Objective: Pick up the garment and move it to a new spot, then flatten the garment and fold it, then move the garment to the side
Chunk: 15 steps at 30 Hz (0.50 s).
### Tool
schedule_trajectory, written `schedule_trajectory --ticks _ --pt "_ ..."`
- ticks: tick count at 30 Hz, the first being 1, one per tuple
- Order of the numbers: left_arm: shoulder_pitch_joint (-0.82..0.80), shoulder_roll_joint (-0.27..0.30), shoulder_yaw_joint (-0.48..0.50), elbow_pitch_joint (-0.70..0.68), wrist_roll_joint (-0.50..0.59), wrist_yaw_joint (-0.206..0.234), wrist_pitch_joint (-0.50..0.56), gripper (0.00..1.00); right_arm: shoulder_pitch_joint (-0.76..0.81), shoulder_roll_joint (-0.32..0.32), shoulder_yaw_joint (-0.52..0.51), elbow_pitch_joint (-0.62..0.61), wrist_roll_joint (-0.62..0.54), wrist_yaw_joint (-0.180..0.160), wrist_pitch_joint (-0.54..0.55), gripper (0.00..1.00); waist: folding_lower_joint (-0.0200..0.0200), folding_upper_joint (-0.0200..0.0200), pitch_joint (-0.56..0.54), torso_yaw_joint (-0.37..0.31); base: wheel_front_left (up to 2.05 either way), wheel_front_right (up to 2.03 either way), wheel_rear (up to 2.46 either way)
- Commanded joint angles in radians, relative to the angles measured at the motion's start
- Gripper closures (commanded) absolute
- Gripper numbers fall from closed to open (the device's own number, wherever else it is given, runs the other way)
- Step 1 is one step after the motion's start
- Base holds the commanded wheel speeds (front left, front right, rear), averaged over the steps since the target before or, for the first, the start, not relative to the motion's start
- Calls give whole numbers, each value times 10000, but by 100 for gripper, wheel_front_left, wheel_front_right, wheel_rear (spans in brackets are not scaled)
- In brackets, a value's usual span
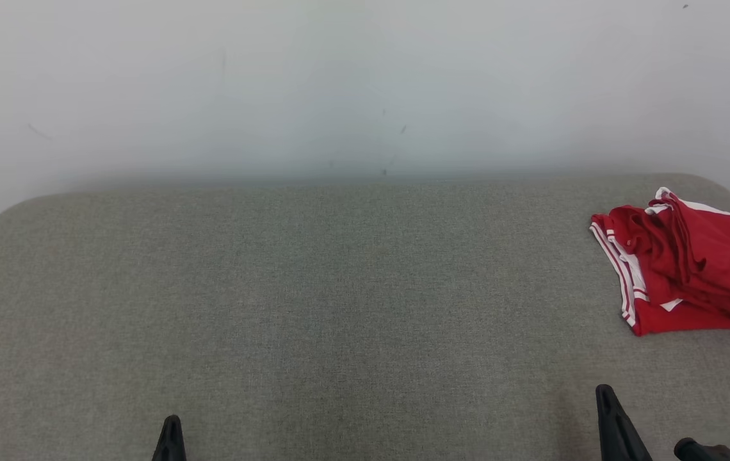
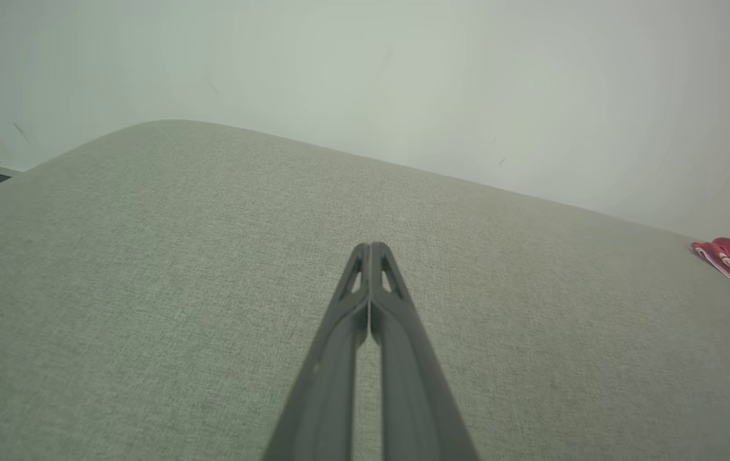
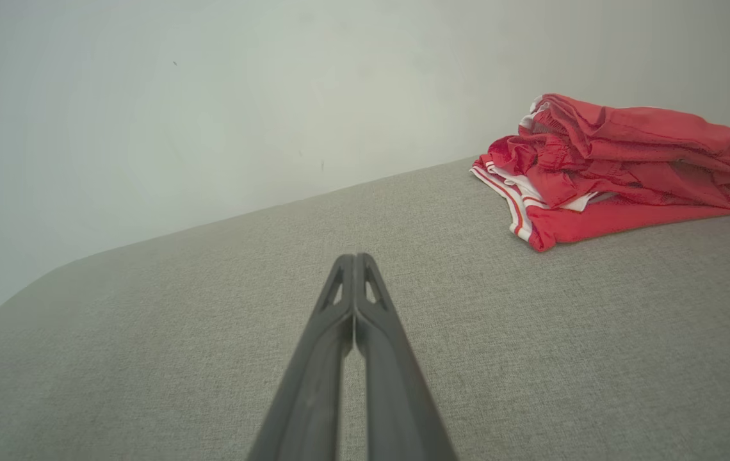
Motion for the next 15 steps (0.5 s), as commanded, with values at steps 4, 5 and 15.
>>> schedule_trajectory --ticks 4,5,15 --pt "-315 68 22 -95 -1129 -112 233 100 -102 -76 -151 -292 1170 -2 203 100 0 -1 14 11 0 0 0" --pt "-347 73 23 -81 -1319 -132 273 100 -100 -82 -168 -310 1364 -2 237 100 0 -1 17 13 0 0 0" --pt "-636 116 34 53 -3072 -324 673 100 -89 -140 -329 -479 3164 -4 569 100 0 -1 46 35 0 0 0"
